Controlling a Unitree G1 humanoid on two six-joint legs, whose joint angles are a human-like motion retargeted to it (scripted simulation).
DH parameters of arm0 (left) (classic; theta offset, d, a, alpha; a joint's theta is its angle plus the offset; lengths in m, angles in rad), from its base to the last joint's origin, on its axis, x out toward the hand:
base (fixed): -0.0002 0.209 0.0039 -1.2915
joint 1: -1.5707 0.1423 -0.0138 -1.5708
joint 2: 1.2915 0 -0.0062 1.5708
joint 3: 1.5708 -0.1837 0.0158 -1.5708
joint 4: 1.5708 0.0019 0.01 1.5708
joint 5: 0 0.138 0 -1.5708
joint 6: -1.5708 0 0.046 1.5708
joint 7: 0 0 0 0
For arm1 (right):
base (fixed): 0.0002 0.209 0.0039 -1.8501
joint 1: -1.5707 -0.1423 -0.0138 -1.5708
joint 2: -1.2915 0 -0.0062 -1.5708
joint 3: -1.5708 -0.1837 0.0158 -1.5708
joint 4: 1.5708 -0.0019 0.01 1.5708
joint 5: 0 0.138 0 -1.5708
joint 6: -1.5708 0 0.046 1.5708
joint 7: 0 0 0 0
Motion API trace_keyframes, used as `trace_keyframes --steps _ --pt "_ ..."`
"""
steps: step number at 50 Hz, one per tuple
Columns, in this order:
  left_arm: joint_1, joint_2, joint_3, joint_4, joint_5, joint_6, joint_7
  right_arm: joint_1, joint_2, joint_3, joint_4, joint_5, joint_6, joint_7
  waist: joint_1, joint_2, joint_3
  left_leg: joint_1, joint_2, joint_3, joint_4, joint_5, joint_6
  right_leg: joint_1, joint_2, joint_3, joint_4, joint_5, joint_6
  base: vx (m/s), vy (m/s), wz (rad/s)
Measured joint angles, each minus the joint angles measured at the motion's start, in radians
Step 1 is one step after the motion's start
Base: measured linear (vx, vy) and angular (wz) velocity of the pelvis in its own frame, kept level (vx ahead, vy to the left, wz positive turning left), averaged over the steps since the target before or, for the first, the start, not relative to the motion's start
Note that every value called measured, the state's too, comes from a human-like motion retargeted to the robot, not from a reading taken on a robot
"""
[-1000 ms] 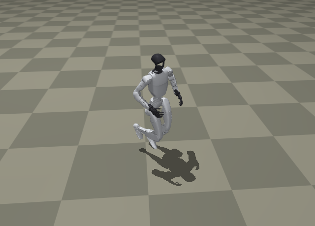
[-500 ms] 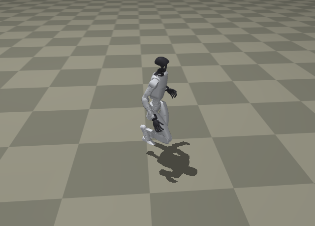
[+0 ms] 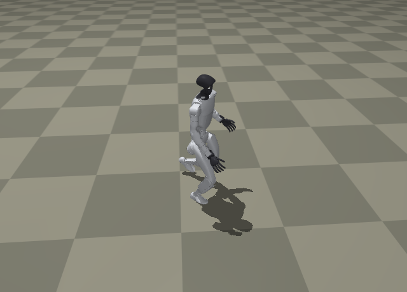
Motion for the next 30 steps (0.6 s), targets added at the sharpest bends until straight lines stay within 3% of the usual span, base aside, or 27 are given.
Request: trace_keyframes --steps 6,15,23,30 --pt "-0.095 -0.037 -0.033 0.249 0.089 0.031 -0.032 0.040 0.032 0.028 0.147 0.015 -0.013 0.092 0.012 0.051 -0.030 -0.125 0.097 0.043 0.094 -0.053 0.028 0.129 0.093 -0.039 -0.194 0.067 0.048 0.25 -0.12 -0.62" --pt "-0.215 -0.106 -0.036 0.653 0.191 0.091 -0.083 0.123 0.030 -0.023 0.322 0.090 0.005 0.217 0.053 0.117 -0.018 -0.270 0.123 0.012 0.092 -0.217 0.040 0.321 0.236 -0.027 -0.423 0.153 0.099 0.19 -0.08 -0.74" --pt "-0.258 -0.160 -0.011 0.857 0.197 0.127 -0.107 0.165 0.006 -0.062 0.385 0.129 0.027 0.299 0.014 0.095 0.017 -0.331 0.003 -0.079 -0.080 -0.244 0.041 0.395 0.251 0.051 -0.437 0.145 0.105 0.13 -0.02 -0.55" --pt "-0.275 -0.176 0.026 0.917 0.161 0.147 -0.113 0.176 -0.021 -0.096 0.365 0.171 0.028 0.333 -0.073 0.071 0.040 -0.240 -0.125 -0.161 -0.262 -0.205 0.017 0.454 0.248 0.131 -0.414 0.116 0.095 0.14 0.04 -0.45"
